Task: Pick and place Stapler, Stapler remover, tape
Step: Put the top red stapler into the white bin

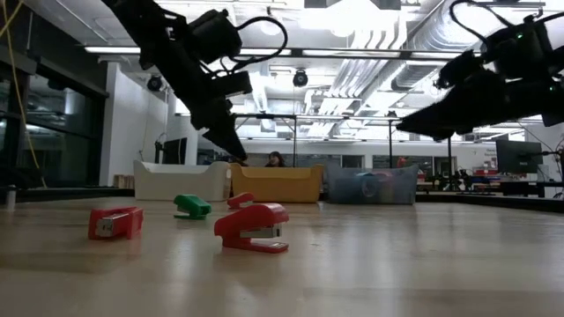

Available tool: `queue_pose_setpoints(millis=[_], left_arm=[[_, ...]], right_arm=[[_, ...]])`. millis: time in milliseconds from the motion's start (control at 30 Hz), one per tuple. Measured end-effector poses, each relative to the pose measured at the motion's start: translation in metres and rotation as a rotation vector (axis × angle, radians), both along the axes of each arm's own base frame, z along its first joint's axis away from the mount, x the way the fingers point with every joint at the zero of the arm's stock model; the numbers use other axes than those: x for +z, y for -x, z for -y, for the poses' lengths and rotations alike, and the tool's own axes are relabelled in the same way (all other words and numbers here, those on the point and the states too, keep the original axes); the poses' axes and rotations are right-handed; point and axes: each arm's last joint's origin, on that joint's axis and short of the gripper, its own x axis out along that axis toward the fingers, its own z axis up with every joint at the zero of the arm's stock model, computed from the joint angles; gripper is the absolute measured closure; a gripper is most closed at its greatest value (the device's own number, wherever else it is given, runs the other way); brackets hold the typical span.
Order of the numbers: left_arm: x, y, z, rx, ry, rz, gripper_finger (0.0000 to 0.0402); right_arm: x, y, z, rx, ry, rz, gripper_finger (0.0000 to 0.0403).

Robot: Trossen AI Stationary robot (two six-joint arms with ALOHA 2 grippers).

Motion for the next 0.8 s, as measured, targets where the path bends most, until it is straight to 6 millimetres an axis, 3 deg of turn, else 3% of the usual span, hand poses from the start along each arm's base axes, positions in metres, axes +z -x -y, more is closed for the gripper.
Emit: queue_pose_setpoints(millis=[400, 800], left_arm=[[-0.020, -0.005, 0.000, -0.018, 0.076, -0.062, 0.0215], [-0.021, -0.008, 0.010, -0.045, 0.126, -0.047, 0.0215]], right_arm=[[0.025, 0.018, -0.007, -0.021, 0.077, 0.165, 0.0176], [0.036, 0.044, -0.016, -0.059, 0.135, 0.266, 0.0176]])
